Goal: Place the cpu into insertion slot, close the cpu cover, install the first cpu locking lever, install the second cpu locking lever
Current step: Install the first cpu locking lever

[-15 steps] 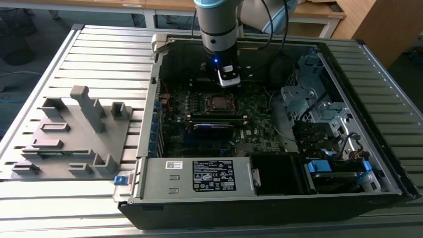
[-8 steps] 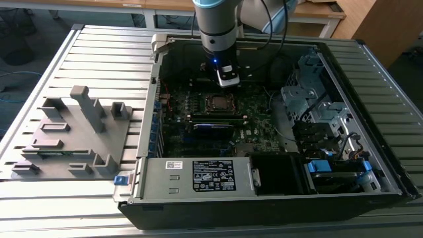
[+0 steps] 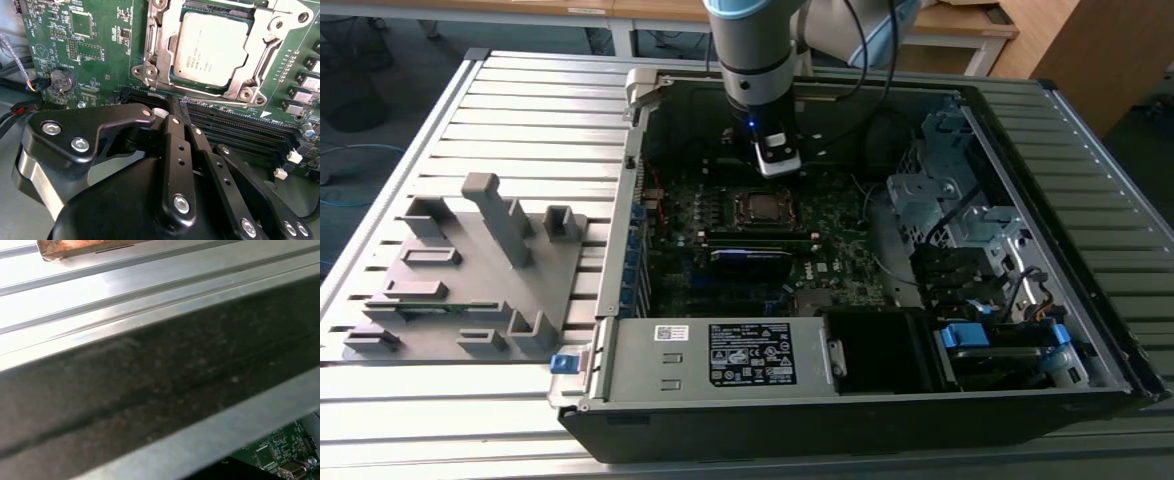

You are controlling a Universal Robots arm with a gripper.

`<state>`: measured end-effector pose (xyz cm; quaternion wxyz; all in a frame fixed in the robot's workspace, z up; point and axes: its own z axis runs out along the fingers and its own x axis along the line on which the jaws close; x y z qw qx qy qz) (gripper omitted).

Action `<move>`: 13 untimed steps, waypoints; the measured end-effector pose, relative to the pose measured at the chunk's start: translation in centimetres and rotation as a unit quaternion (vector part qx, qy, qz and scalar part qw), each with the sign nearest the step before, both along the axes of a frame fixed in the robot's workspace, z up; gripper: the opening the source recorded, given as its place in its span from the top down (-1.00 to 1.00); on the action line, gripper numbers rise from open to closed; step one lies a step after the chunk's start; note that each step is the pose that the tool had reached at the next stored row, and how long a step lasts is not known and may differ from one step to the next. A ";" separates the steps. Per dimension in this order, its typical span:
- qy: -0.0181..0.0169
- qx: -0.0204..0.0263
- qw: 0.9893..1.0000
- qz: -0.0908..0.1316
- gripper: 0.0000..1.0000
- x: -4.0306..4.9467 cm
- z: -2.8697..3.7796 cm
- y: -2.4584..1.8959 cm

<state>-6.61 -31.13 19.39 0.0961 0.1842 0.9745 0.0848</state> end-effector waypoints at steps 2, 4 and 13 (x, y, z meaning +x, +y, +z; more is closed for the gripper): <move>-0.001 0.000 1.000 0.000 0.80 -0.11 -0.04 0.02; -0.001 0.000 1.000 0.000 0.80 -0.18 -0.05 0.04; -0.002 -0.001 1.000 0.000 0.80 -0.20 -0.09 0.05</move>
